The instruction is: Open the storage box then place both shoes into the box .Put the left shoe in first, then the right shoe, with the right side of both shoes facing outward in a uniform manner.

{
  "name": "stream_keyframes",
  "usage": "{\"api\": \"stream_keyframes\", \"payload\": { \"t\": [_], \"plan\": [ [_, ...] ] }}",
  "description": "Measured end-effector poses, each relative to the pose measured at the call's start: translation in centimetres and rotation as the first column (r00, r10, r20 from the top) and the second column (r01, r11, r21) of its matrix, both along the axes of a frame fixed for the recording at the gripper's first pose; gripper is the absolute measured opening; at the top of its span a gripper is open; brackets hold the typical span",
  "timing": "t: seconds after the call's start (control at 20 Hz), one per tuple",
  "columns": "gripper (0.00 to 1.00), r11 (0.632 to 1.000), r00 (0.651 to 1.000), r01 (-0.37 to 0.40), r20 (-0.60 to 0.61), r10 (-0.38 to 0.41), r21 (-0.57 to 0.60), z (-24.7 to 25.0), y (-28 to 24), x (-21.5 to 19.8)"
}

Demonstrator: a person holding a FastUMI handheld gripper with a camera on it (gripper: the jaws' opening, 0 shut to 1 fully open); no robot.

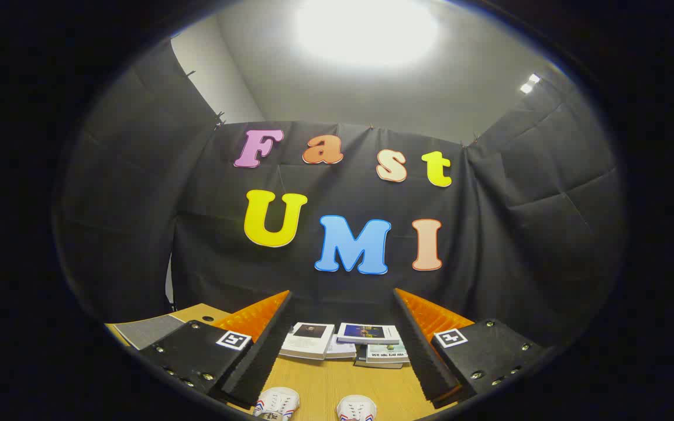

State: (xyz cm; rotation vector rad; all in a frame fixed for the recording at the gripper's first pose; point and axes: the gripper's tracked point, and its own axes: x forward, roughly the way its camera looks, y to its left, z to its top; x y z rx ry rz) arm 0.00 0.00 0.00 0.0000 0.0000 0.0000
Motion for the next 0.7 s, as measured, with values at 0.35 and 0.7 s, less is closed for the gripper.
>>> {"api": "stream_keyframes", "payload": {
  "t": [0.35, 0.7],
  "plan": [
    [0.98, 1.0, 0.999, -0.026, -0.034, 0.026, 0.008, -1.1, 0.7, -0.7],
    [0.98, 0.999, 0.998, -0.033, -0.046, 0.034, 0.033, -1.5, 1.0, -0.9]
  ]
}}
